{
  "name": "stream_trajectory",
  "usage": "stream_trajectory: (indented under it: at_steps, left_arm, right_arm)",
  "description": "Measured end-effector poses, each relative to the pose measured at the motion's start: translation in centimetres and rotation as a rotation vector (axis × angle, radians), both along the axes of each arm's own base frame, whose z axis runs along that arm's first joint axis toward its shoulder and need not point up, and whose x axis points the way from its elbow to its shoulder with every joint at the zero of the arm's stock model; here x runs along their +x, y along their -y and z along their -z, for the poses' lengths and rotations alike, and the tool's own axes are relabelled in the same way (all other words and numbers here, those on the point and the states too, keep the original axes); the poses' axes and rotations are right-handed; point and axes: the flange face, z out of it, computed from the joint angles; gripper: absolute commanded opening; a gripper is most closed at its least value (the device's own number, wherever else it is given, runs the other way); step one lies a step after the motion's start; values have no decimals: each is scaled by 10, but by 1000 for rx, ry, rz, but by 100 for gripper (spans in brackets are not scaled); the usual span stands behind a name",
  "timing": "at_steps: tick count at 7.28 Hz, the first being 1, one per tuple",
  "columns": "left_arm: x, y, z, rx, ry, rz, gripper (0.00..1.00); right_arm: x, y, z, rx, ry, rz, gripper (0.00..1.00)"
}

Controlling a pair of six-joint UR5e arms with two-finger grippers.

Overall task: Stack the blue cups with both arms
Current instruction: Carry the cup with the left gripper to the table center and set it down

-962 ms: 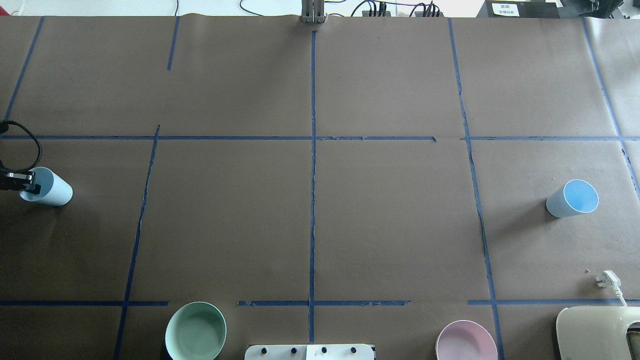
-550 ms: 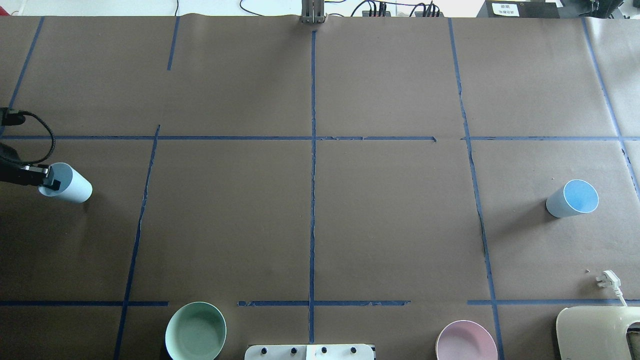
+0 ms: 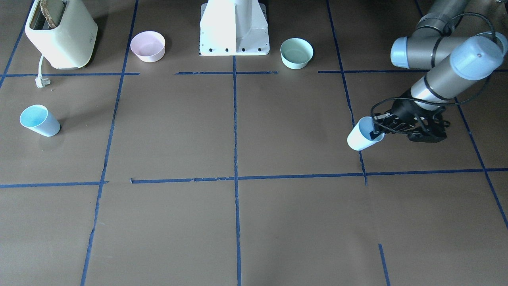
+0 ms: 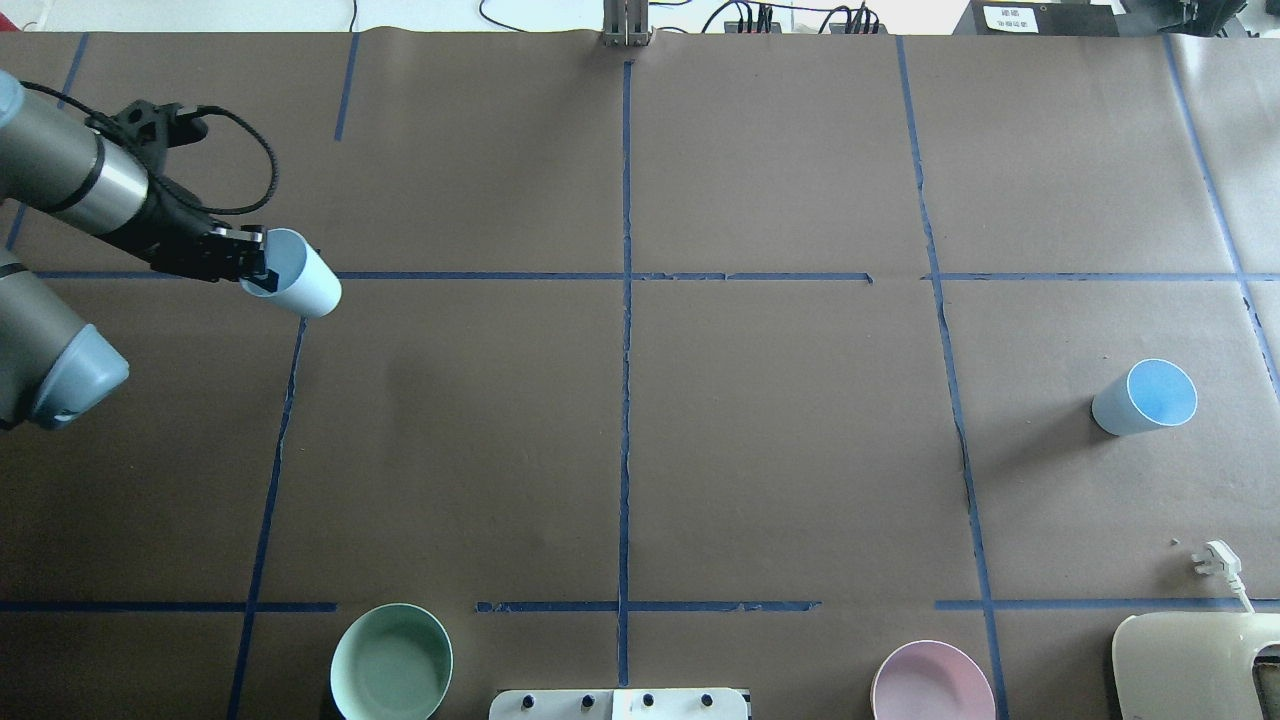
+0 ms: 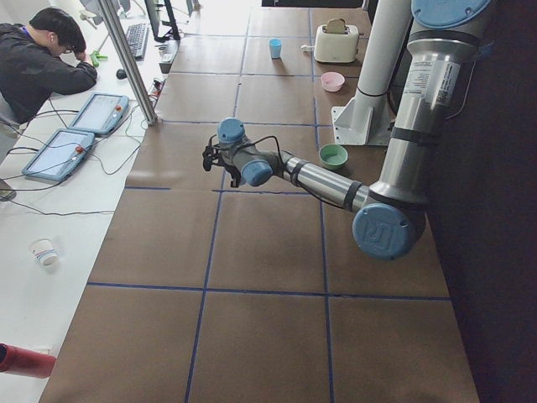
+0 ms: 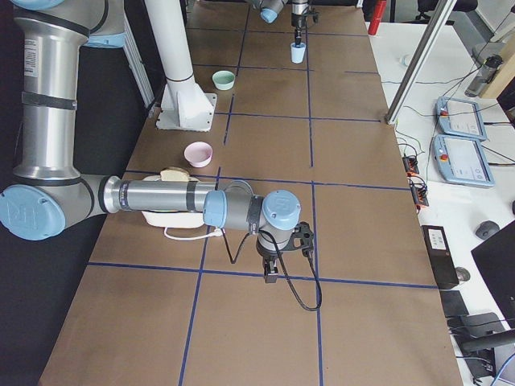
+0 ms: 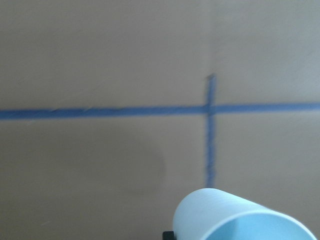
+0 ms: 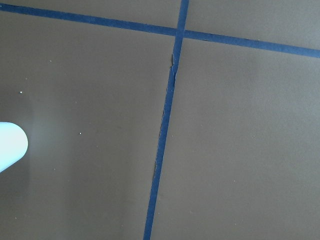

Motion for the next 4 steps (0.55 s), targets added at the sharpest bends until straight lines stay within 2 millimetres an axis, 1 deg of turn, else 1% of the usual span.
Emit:
stream_trajectory:
  at_steps: [1,2,3,4]
  left_arm:
    - [53,-9,43,-48,0,24,0]
    - [97,-18,86,-79,24,46,0]
    - [137,-32,127,-99,48,63,0]
    - [176,-46,159,-117,63,84,0]
  right_arm:
    - [0,0,0,0,0,0,100]
    - [0,0,0,0,0,-1,100]
    - [0,0,0,-1,0,-1,100]
    - [0,0,0,-2,0,-1,100]
